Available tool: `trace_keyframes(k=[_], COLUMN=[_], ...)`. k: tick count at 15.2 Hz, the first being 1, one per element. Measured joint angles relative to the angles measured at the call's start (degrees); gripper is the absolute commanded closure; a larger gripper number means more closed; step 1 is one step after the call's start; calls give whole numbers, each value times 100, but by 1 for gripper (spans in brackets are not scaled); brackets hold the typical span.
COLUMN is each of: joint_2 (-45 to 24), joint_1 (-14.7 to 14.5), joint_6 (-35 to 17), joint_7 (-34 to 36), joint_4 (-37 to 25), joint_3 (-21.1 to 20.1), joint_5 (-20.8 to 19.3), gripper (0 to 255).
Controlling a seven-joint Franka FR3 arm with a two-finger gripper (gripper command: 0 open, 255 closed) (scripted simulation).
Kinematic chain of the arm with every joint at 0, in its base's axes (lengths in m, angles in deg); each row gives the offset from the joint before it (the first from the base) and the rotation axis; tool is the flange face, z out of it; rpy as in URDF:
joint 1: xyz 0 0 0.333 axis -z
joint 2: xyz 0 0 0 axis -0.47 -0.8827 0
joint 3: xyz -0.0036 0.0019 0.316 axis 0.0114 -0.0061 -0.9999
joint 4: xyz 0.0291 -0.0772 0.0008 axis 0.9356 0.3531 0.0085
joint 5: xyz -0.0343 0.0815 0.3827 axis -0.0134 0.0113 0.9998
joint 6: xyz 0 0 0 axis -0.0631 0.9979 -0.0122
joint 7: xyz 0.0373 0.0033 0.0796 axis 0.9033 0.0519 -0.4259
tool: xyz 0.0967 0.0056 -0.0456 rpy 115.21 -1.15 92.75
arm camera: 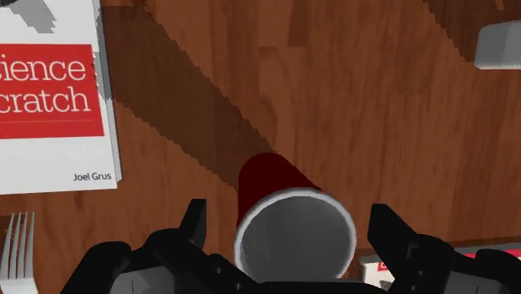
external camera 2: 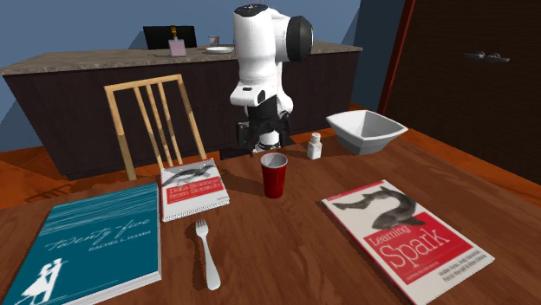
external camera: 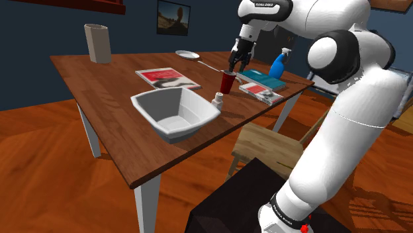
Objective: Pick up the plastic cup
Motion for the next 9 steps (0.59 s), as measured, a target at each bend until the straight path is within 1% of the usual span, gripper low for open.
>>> trace_keyframes(k=[2,3,7,9], joint_2=[-488,-578,-648,-607], joint_1=[118,150,162,144], joint_6=[211,203,-38,-236], joint_7=[-135,-181,-235,-247], joint_4=[-598,-657,-466,-229], joint_3=[43,54,55,51], joint_5=[136,161,181,170], gripper=[0,0,0,0])
